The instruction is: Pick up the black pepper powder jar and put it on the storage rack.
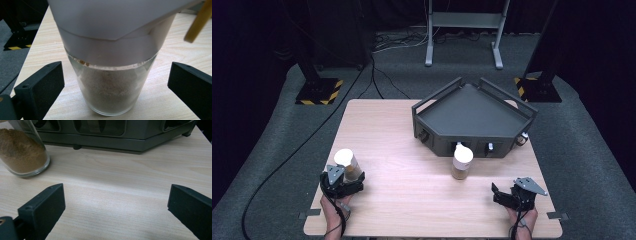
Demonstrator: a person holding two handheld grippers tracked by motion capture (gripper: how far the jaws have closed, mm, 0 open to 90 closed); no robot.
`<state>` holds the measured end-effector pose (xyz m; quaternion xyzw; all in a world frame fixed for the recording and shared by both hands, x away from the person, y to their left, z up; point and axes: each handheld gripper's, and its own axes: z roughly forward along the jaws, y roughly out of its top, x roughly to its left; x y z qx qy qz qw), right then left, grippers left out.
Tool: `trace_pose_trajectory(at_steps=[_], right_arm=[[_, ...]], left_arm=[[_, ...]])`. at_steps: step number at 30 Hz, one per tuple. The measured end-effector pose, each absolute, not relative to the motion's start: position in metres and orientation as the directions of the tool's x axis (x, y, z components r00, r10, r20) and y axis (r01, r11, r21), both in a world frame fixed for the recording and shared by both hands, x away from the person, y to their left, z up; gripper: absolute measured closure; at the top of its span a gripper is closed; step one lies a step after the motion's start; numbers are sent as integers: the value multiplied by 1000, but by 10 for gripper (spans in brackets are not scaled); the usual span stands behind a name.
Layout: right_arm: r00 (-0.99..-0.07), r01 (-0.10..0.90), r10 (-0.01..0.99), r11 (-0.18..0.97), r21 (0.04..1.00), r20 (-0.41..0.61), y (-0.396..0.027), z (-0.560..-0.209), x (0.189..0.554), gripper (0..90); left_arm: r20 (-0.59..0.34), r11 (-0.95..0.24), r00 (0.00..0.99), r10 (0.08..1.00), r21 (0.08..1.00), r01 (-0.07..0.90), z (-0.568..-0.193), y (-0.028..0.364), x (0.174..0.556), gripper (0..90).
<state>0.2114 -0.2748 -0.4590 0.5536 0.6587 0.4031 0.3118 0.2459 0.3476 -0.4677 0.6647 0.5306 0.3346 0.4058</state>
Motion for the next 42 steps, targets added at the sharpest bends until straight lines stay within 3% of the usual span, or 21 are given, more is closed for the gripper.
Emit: trace_pose_trajectory(at_steps=[11, 19, 29, 42], right_arm=[[-195, 478, 980, 63, 876, 36, -275, -459, 212, 3], [-200, 478, 979, 70, 876, 31, -275, -459, 212, 3], [-203, 478, 979, 72, 876, 30, -275, -459, 212, 6], [-222, 471, 974, 67, 880, 45, -279, -460, 212, 11]], left_arm=[[29, -130, 230, 973, 890, 437, -466, 346, 252, 12], [42, -133, 213, 976, 889, 438, -466, 342, 253, 82], [20, -101, 188, 982, 896, 433, -468, 343, 252, 280], [40, -119, 187, 981, 893, 433, -467, 340, 252, 304]])
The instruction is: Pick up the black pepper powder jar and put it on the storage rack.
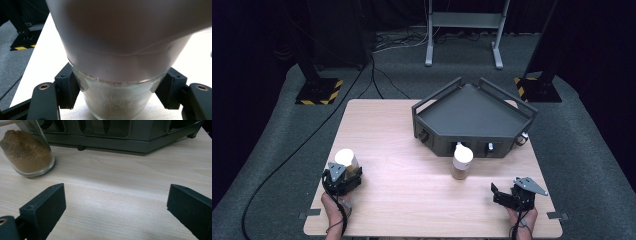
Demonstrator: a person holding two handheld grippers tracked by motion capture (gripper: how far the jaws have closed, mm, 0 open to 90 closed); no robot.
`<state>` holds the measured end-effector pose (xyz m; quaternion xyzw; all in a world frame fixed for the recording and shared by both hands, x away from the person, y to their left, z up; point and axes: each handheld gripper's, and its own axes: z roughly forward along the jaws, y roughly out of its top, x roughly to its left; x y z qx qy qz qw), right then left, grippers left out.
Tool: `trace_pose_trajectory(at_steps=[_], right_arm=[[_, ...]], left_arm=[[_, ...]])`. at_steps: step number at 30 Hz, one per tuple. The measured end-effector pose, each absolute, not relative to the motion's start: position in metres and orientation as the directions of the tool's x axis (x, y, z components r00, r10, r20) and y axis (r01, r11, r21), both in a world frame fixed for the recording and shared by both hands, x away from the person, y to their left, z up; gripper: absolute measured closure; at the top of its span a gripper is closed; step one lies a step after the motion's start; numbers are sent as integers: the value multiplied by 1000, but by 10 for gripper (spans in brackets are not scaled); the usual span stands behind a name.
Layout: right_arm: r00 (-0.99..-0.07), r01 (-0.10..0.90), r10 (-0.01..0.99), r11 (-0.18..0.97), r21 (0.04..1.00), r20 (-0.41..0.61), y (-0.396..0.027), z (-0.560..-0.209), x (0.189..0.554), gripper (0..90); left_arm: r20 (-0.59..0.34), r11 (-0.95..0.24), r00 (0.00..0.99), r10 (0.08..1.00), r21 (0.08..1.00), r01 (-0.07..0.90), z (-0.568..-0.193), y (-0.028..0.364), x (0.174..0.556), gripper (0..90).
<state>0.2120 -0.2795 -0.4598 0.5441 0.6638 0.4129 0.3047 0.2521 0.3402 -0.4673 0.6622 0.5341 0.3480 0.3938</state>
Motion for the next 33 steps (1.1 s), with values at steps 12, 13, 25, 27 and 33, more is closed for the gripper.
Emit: trace_pose_trajectory(at_steps=[12, 13, 25, 27, 33], right_arm=[[-235, 460, 971, 71, 885, 44, -281, -461, 210, 11], [-235, 460, 971, 71, 885, 44, -281, -461, 210, 11], [-235, 456, 971, 67, 887, 48, -282, -462, 210, 11], [-235, 454, 971, 71, 888, 43, -281, -462, 209, 11], [-236, 455, 971, 71, 888, 43, -281, -462, 210, 10]], left_arm=[[3, -92, 194, 981, 887, 453, -463, 348, 254, 308], [3, -92, 194, 981, 887, 453, -463, 348, 254, 309], [-3, -110, 237, 972, 881, 460, -460, 343, 260, 309], [-2, -116, 247, 969, 881, 459, -459, 341, 261, 309], [3, -127, 270, 963, 886, 445, -453, 337, 263, 309]])
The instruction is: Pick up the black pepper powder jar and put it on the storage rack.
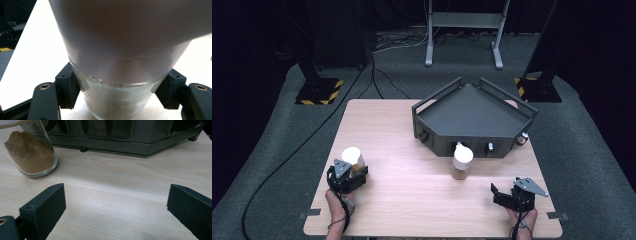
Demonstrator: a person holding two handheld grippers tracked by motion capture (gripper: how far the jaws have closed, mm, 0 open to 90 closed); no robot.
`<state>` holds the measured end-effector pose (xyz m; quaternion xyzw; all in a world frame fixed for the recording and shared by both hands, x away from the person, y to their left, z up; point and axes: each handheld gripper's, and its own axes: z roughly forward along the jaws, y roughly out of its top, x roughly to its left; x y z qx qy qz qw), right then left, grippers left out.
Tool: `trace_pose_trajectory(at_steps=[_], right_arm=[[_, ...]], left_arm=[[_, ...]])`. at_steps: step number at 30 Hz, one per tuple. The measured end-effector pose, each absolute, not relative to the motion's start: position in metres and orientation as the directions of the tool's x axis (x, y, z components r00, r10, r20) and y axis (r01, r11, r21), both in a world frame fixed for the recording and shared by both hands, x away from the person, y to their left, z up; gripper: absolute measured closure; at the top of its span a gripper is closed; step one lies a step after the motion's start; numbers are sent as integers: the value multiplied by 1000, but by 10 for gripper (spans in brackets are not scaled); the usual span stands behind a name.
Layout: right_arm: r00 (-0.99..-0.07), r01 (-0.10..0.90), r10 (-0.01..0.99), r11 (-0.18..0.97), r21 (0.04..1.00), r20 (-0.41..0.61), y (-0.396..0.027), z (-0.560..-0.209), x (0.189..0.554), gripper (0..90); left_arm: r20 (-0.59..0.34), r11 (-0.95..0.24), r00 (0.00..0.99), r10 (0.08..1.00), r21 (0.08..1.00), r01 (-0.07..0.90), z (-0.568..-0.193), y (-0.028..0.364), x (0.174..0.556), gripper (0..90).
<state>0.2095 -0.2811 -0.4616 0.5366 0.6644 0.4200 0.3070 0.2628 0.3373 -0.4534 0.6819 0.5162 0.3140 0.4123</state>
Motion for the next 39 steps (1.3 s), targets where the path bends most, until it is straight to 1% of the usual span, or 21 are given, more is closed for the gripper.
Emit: trace_pose_trajectory(at_steps=[6, 17, 27, 39], right_arm=[[-236, 452, 971, 68, 889, 45, -281, -462, 209, 10], [-238, 449, 970, 67, 891, 47, -282, -463, 208, 10], [-239, 448, 970, 62, 892, 53, -283, -463, 208, 10], [-244, 446, 968, 62, 893, 55, -284, -463, 208, 10]], left_arm=[[-8, -125, 289, 957, 891, 437, -448, 334, 266, 309], [18, -175, 348, 937, 888, 425, -440, 316, 276, 309], [18, -196, 394, 919, 887, 418, -433, 303, 283, 309], [29, -217, 426, 904, 891, 399, -421, 291, 292, 309]])
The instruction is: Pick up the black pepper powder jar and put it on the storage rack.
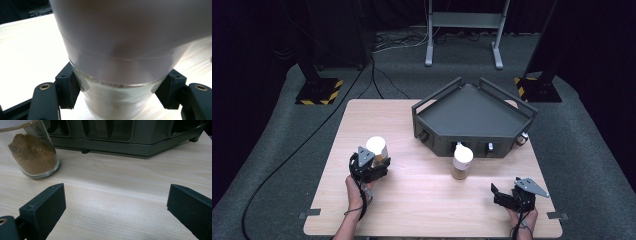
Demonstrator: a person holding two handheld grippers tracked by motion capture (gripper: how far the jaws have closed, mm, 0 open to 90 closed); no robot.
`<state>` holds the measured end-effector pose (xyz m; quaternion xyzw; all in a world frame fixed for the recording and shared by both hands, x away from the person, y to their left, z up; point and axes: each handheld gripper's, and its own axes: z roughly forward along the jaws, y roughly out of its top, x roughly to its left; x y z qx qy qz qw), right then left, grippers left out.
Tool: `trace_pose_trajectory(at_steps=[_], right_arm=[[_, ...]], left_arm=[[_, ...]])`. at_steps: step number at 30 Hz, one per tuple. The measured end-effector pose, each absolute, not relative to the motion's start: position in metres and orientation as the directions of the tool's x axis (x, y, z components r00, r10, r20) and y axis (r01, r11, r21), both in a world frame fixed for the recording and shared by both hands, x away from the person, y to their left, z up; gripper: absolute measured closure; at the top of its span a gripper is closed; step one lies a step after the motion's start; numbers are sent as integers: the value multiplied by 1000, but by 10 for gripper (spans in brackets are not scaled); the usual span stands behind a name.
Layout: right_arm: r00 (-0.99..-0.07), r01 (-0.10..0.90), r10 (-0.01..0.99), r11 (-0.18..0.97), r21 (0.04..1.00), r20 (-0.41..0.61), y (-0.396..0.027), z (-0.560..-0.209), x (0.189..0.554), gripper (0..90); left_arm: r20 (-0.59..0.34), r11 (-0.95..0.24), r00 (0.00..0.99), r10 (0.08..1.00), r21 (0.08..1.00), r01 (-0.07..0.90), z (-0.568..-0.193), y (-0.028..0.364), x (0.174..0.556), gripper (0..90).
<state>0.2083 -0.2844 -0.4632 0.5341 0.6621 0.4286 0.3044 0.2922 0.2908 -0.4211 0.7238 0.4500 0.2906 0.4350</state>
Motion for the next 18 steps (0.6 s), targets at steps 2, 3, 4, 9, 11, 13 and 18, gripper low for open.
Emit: trace_pose_trajectory(at_steps=[2, 3, 4, 9, 11, 13, 18], right_arm=[[-245, 446, 968, 61, 893, 56, -285, -463, 208, 10], [-245, 446, 968, 60, 893, 57, -285, -463, 208, 10], [-245, 444, 968, 58, 894, 59, -285, -464, 208, 10], [-248, 443, 967, 59, 894, 59, -286, -464, 208, 10], [-248, 443, 967, 61, 894, 57, -285, -464, 208, 10], [-248, 443, 967, 63, 894, 55, -285, -464, 208, 10], [-248, 442, 967, 62, 895, 56, -285, -464, 208, 10]], left_arm=[[31, -219, 429, 903, 892, 396, -419, 289, 293, 309], [32, -220, 430, 902, 892, 395, -418, 287, 294, 309], [34, -222, 432, 901, 892, 394, -417, 286, 294, 309], [34, -226, 445, 895, 894, 386, -415, 281, 298, 309], [32, -226, 448, 894, 894, 387, -414, 279, 300, 308], [33, -229, 452, 892, 894, 386, -412, 278, 303, 309], [37, -235, 463, 885, 895, 379, -409, 273, 305, 308]])
